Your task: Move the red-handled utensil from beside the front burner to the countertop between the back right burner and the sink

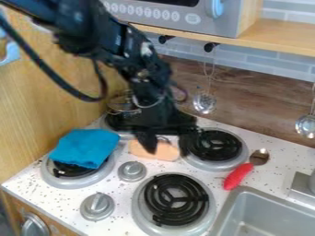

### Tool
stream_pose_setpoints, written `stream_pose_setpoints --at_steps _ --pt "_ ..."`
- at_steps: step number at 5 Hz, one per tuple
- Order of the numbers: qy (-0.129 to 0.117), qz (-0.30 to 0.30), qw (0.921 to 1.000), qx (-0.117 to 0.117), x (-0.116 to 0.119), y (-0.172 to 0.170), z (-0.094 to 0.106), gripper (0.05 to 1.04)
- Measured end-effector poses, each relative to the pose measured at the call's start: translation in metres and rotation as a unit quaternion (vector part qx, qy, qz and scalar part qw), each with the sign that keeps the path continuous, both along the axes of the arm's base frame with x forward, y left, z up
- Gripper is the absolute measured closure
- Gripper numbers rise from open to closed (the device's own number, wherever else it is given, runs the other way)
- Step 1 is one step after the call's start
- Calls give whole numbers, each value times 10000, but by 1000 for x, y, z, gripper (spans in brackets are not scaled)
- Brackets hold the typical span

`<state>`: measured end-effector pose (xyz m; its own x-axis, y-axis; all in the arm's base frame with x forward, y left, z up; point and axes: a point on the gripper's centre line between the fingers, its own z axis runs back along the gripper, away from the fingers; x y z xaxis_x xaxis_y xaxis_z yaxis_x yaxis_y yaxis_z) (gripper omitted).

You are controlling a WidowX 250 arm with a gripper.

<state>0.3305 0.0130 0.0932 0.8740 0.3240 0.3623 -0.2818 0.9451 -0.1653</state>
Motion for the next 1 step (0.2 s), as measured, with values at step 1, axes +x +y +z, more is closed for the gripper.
stream_pose_setpoints --at_steps 1 --pt "287 -279 9986 334 -45 6 8 81"
